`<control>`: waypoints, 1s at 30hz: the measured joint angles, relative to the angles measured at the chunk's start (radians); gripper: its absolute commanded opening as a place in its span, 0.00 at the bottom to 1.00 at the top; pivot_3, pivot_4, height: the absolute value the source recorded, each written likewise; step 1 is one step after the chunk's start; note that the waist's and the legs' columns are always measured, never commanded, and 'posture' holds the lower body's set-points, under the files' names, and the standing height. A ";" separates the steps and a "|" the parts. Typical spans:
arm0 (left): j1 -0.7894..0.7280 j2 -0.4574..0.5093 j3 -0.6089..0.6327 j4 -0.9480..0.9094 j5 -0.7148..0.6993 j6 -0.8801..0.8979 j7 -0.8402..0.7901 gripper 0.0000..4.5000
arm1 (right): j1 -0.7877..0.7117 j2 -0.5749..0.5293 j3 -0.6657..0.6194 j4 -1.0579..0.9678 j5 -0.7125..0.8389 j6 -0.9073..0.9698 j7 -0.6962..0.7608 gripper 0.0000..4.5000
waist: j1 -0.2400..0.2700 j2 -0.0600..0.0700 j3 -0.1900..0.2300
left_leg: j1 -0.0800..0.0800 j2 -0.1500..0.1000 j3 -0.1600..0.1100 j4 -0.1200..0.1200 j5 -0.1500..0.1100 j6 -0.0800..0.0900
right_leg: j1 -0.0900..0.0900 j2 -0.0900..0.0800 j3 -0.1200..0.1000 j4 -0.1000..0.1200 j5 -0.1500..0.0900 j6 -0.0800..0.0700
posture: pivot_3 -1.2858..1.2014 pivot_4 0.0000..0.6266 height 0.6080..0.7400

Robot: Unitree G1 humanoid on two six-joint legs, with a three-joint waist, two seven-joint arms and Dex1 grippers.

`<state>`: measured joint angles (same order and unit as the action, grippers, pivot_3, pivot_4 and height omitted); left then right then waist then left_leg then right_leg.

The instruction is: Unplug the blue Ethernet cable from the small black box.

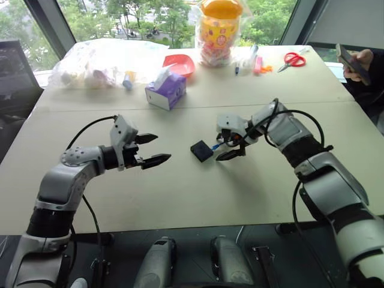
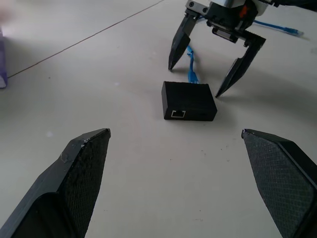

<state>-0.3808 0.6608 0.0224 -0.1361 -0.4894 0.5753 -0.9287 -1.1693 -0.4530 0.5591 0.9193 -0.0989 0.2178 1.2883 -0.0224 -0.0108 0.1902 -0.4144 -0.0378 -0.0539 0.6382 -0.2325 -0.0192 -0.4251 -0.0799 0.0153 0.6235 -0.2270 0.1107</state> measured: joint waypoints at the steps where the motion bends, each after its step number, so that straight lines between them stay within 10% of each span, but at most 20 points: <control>1: 0.000 0.002 0.001 0.002 0.001 -0.003 -0.002 1.00 | -0.025 0.025 -0.004 0.056 -0.014 -0.015 -0.004 0.69 | -0.002 0.000 0.000 | 0.001 0.000 0.000 0.000 0.000 0.000 | 0.000 0.000 0.000 0.002 0.000 0.000 | 0.52 0.24 1.00; 7: -0.017 0.003 0.001 0.020 0.006 -0.018 -0.004 1.00 | -0.090 0.095 -0.025 0.206 -0.080 -0.087 0.017 0.01 | -0.004 0.000 0.000 | 0.006 -0.001 -0.001 -0.006 0.003 -0.005 | 0.000 0.001 0.000 0.007 0.000 -0.001 | 0.52 0.24 1.00; 13: -0.047 -0.020 -0.002 0.074 0.007 -0.013 -0.005 1.00 | -0.043 0.065 -0.056 0.126 -0.107 -0.129 0.026 0.01 | 0.000 0.000 0.000 | 0.006 -0.001 -0.002 -0.006 0.003 -0.006 | 0.000 0.001 0.000 0.007 0.000 -0.001 | 0.52 0.24 1.00; 20: -0.200 -0.137 -0.001 0.204 -0.094 0.159 -0.004 1.00 | 0.358 -0.068 -0.218 -0.635 -0.183 -0.221 -0.349 0.01 | 0.006 0.000 0.000 | 0.003 -0.002 -0.002 -0.005 0.003 -0.006 | -0.002 0.000 0.000 0.007 0.000 0.000 | 0.52 0.24 1.00; 30: -0.305 -0.163 0.003 0.254 -0.176 0.277 -0.052 1.00 | 0.528 -0.078 -0.251 -1.068 -0.261 -0.123 -0.458 0.01 | 0.004 -0.001 0.000 | 0.005 -0.001 -0.001 -0.003 0.004 -0.007 | 0.000 0.002 0.001 0.009 -0.001 -0.001 | 0.52 0.24 1.00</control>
<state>-0.6857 0.4978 0.0255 0.1182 -0.6654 0.8521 -0.9803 -0.6415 -0.5313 0.3081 -0.1487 -0.3595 0.0949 0.8300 -0.0188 -0.0114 0.1902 -0.4091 -0.0391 -0.0553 0.6353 -0.2282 -0.0260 -0.4253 -0.0775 0.0159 0.6322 -0.2275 0.1100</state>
